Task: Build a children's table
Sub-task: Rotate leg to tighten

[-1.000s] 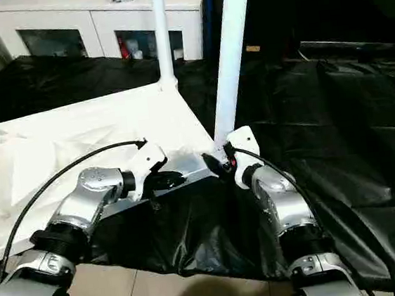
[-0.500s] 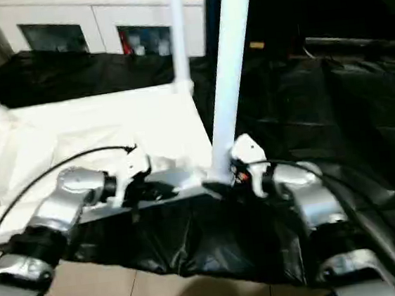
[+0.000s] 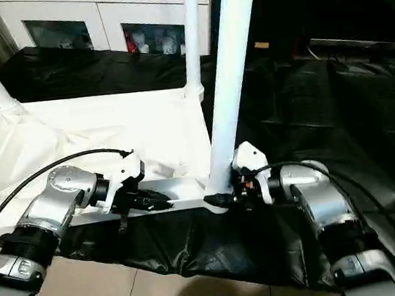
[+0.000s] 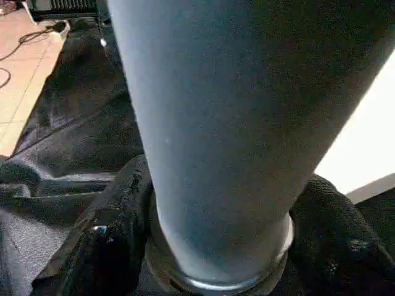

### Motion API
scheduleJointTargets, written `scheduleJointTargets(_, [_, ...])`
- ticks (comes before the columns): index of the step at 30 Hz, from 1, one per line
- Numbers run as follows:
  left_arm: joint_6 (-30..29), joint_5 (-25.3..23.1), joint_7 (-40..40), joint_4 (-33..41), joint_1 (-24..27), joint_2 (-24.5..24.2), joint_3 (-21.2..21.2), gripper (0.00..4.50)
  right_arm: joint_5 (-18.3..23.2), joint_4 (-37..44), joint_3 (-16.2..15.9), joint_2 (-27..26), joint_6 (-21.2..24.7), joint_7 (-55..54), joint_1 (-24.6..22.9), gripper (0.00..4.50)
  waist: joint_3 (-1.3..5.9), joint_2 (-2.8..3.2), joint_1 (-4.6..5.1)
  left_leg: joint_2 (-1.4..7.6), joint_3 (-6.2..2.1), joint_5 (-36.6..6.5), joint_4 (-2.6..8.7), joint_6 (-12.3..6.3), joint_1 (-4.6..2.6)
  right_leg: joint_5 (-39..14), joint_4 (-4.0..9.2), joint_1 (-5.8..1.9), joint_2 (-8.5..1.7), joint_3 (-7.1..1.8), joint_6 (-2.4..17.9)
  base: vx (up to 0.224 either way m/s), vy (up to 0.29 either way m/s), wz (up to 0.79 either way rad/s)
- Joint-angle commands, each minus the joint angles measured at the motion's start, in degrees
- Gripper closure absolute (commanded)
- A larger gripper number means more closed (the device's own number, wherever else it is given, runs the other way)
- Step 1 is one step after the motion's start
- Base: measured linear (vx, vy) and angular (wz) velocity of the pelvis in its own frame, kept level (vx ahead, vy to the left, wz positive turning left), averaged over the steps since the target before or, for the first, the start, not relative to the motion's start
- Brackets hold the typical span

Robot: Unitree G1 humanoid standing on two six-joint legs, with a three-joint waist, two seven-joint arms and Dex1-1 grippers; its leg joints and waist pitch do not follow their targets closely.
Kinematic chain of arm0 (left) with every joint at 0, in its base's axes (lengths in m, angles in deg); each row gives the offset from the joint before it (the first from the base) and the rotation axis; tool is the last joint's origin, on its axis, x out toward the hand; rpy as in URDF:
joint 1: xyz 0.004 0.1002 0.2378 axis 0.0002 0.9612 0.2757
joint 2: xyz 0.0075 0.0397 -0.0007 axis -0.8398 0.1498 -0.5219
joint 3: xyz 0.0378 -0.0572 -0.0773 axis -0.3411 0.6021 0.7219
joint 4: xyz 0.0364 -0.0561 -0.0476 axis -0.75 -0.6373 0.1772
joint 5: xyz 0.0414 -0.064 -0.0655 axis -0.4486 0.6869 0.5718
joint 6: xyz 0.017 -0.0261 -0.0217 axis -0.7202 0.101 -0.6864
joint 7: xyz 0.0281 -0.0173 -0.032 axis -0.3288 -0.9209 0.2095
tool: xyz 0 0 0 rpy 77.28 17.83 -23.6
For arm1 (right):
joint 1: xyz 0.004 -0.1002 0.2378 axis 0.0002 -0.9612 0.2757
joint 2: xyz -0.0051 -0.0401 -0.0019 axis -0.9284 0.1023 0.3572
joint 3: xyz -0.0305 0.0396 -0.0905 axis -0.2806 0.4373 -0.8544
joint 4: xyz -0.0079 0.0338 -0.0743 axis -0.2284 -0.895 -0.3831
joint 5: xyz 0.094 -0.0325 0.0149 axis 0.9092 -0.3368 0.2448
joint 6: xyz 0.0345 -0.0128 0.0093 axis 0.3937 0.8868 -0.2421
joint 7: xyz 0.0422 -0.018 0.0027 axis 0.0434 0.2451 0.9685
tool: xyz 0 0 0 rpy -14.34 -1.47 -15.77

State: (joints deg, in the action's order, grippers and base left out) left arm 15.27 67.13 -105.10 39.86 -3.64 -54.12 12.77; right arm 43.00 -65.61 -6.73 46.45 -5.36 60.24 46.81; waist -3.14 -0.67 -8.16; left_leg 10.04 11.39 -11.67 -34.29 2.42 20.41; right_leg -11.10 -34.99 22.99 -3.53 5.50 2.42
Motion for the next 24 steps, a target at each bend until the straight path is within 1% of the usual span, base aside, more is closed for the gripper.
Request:
scheduleJointTargets(1, [-0.52,0.31,5.51,1.24,-1.07,4.13,-0.76,4.50,-0.17,0.47,-3.25,-5.52,0.55,-4.12,-0.17,1.77,3.61,-0.68,0.08,4.14,-1.89,-5.33,3.85,-4.53,-0.31,-11.52,4.21,-3.11,-6.53,-3.89,10.07,0.000,0.000,0.00])
scheduleJointTargets(2, [-0.76,-0.56,9.75,0.04,-1.49,5.48,-0.22,4.50,-1.47,-2.17,-1.55,-8.23,0.47,-11.54,0.60,1.77,3.37,-0.58,0.41,4.13,-2.00,-6.45,4.09,-3.63,-0.42,-14.01,4.62,-2.92,-6.59,-3.90,9.63,0.000,0.000,0.00])
scheduleJointTargets(3, [-0.76,-0.61,9.97,-0.02,-1.51,5.56,-0.19,4.50,-1.53,-2.33,-1.45,-8.38,0.47,-11.96,0.65,1.78,3.23,-0.48,0.58,4.10,-2.01,-7.52,4.19,-3.01,-0.65,-16.06,4.96,-2.73,-6.70,-3.91,9.42,0.000,0.000,0.00])
scheduleJointTargets(4, [-0.80,-0.95,11.66,-0.46,-1.67,6.13,0.03,4.50,-2.01,-3.53,-0.68,-9.52,0.47,-15.10,1.05,1.78,3.19,-0.56,0.81,3.98,-2.20,-8.91,4.36,-1.92,-0.83,-19.94,5.44,-3.00,-6.87,-3.80,8.45,0.000,0.000,0.00])
scheduleJointTargets(5, [-1.03,-1.39,14.65,-1.22,-2.00,7.27,0.49,4.50,-2.20,-5.10,0.48,-11.31,0.87,-19.28,1.67,1.79,3.28,-0.67,0.85,3.98,-2.25,-8.90,4.39,-1.63,-0.86,-20.61,5.49,-3.08,-6.89,-3.85,8.04,0.000,0.000,0.00])
scheduleJointTargets(6, [-1.41,-1.79,17.38,-1.77,-2.24,8.50,0.82,4.50,-2.35,-6.30,1.30,-13.00,1.23,-22.84,2.20,1.79,3.16,-0.51,1.26,3.98,-2.20,-9.50,4.47,-1.14,-1.05,-21.29,5.65,-2.73,-6.75,-3.93,8.06,0.000,0.000,0.00])
scheduleJointTargets(7, [-1.63,-2.09,19.53,-2.19,-2.44,9.49,1.06,4.50,-2.56,-7.11,1.77,-14.27,1.39,-25.49,2.59,1.80,3.18,-0.54,1.45,3.97,-2.25,-9.78,4.52,-0.92,-1.08,-21.50,5.64,-2.78,-6.67,-3.89,8.05,0.000,0.000,0.00])
scheduleJointTargets(8, [-2.13,-2.18,21.58,-2.44,-2.58,10.64,1.32,4.50,-3.03,-8.09,2.29,-15.85,1.27,-29.14,3.13,1.80,3.26,-0.16,1.63,4.10,-2.28,-9.75,4.53,-0.58,-1.18,-20.49,5.58,-2.72,-6.78,-4.05,8.37,0.000,0.000,0.00])
scheduleJointTargets(9, [-2.46,-2.17,22.63,-2.50,-2.63,11.28,1.43,4.50,-3.38,-8.61,2.55,-16.76,1.11,-31.30,3.44,1.80,3.24,-0.45,1.80,3.91,-2.25,-9.91,4.51,-0.72,-1.05,-19.90,5.63,-2.90,-6.70,-4.01,8.35,0.000,0.000,0.00])
scheduleJointTargets(10, [-3.02,-1.96,24.36,-2.29,-2.66,12.42,1.68,4.50,-3.70,-9.86,3.33,-18.42,1.56,-35.24,4.27,1.80,3.32,-0.47,1.78,3.88,-2.24,-9.65,4.48,-0.90,-0.96,-19.48,5.49,-3.00,-6.76,-4.06,8.32,0.000,0.000,0.00])
scheduleJointTargets(11, [-3.66,-1.83,27.71,-2.16,-2.81,14.35,2.34,4.50,-4.12,-11.01,3.68,-20.65,1.14,-38.33,5.05,1.80,3.31,-0.15,1.87,3.97,-2.28,-9.40,4.57,-0.89,-0.98,-18.75,5.42,-2.83,-6.80,-4.16,8.65,0.000,0.000,0.00])
scheduleJointTargets(12, [-3.87,-1.79,28.54,-2.08,-2.81,15.02,2.54,4.50,-4.36,-11.27,3.65,-21.39,0.70,-38.95,5.22,1.80,3.26,-0.31,2.06,3.96,-2.29,-9.38,4.57,-0.73,-0.88,-18.66,5.44,-2.95,-6.76,-4.08,8.69,0.000,0.000,0.00])
scheduleJointTargets(13, [-3.97,-1.78,28.93,-2.04,-2.81,15.35,2.64,4.50,-4.48,-11.38,3.63,-21.75,0.47,-39.21,5.30,1.80,3.39,-0.24,1.90,3.87,-2.24,-9.23,4.45,-0.91,-1.00,-18.38,5.45,-2.98,-6.81,-4.08,8.61,0.000,0.000,0.00])
scheduleJointTargets(14, [-4.00,-1.84,28.85,-1.66,-2.62,15.73,2.45,4.50,-4.36,-11.18,3.49,-22.17,-0.35,-38.57,5.25,1.24,3.38,-0.28,1.90,3.82,-2.19,-8.59,4.42,-1.43,-0.82,-17.32,5.31,-3.08,-6.78,-4.15,8.74,0.000,0.000,0.00])
scheduleJointTargets(15, [-3.65,-2.05,27.89,-1.19,-2.31,15.72,1.85,4.50,-3.68,-10.53,3.54,-22.42,-0.60,-37.26,5.04,1.24,3.49,-0.18,1.80,3.84,-2.15,-7.98,4.36,-2.10,-0.72,-16.01,5.17,-3.15,-6.75,-4.19,8.68,0.000,0.000,0.00])
scheduleJointTargets(16, [-3.63,-2.07,27.84,-1.16,-2.29,15.72,1.81,4.50,-3.63,-10.51,3.55,-22.44,-0.61,-37.19,5.03,1.08,3.61,-0.22,1.81,3.83,-2.12,-7.07,4.30,-2.64,-0.56,-14.06,4.86,-3.26,-6.67,-4.21,8.87,0.000,0.000,0.00])
scheduleJointTargets(17, [-3.00,-2.62,26.54,-0.67,-1.91,15.20,1.07,4.50,-2.47,-9.33,3.83,-22.22,-0.16,-35.29,4.65,1.08,3.71,-0.07,1.75,3.84,-2.09,-6.42,4.24,-3.13,-0.58,-12.54,4.73,-3.27,-6.66,-4.19,9.14,0.000,0.000,0.00])
scheduleJointTargets(18, [-2.44,-2.78,25.71,-0.56,-1.79,14.63,0.82,4.50,-2.19,-8.54,3.80,-21.59,0.19,-34.21,4.36,1.08,3.69,-0.03,1.78,3.91,-2.11,-6.25,4.26,-3.29,-0.56,-11.89,4.62,-3.25,-6.65,-4.20,9.38,0.000,0.000,0.00])
scheduleJointTargets(19, [-0.96,-2.73,23.92,-0.24,-1.55,13.46,0.47,4.50,-1.97,-7.12,3.46,-19.95,0.36,-32.22,3.87,0.76,3.68,0.02,1.79,3.88,-2.10,-6.17,4.25,-3.51,-0.53,-11.49,4.65,-3.27,-6.59,-4.18,9.51,0.000,0.000,0.00])
scheduleJointTargets(20, [0.00,-2.42,22.36,0.08,-1.35,12.60,0.31,4.50,-2.06,-6.23,3.14,-18.55,0.31,-30.97,3.60,0.66,3.80,0.09,1.73,3.95,-2.07,-6.02,4.20,-3.69,-0.53,-10.37,4.48,-3.36,-6.55,-4.19,9.54,0.000,0.000,0.00])
scheduleJointTargets(21, [1.35,-1.86,19.93,0.84,-0.93,11.79,-0.01,4.50,-2.43,-5.44,2.40,-16.94,-0.08,-29.01,3.27,0.62,3.93,0.17,1.81,3.90,-2.08,-5.37,4.09,-4.00,-0.35,-8.49,4.15,-3.50,-6.45,-4.15,9.94,0.000,0.000,0.00])
scheduleJointTargets(22, [1.35,-1.86,19.93,0.84,-0.93,11.79,-0.01,4.50,-2.43,-5.44,2.40,-16.94,-0.08,-29.01,3.27,0.62,3.97,0.12,1.71,3.91,-2.14,-5.10,4.06,-4.27,-0.34,-7.82,4.15,-3.54,-6.53,-4.11,10.13,0.000,0.000,0.00])
scheduleJointTargets(23, [1.89,-0.51,15.39,2.74,-0.03,10.56,-0.46,4.50,-2.16,-3.54,1.33,-14.11,0.83,-24.68,2.34,0.62,3.88,0.11,1.66,3.92,-1.99,-4.85,3.96,-4.97,-0.19,-6.47,4.01,-3.65,-6.51,-4.12,10.67,0.000,0.000,0.00])
scheduleJointTargets(24, [1.44,-0.10,14.12,3.40,0.25,10.26,-0.55,4.50,-2.08,-2.99,1.02,-13.29,1.05,-23.56,2.04,0.62,3.81,0.12,1.59,3.95,-1.94,-5.16,3.98,-5.04,-0.26,-6.85,4.11,-3.58,-6.48,-4.07,10.71,0.000,0.000,0.00])
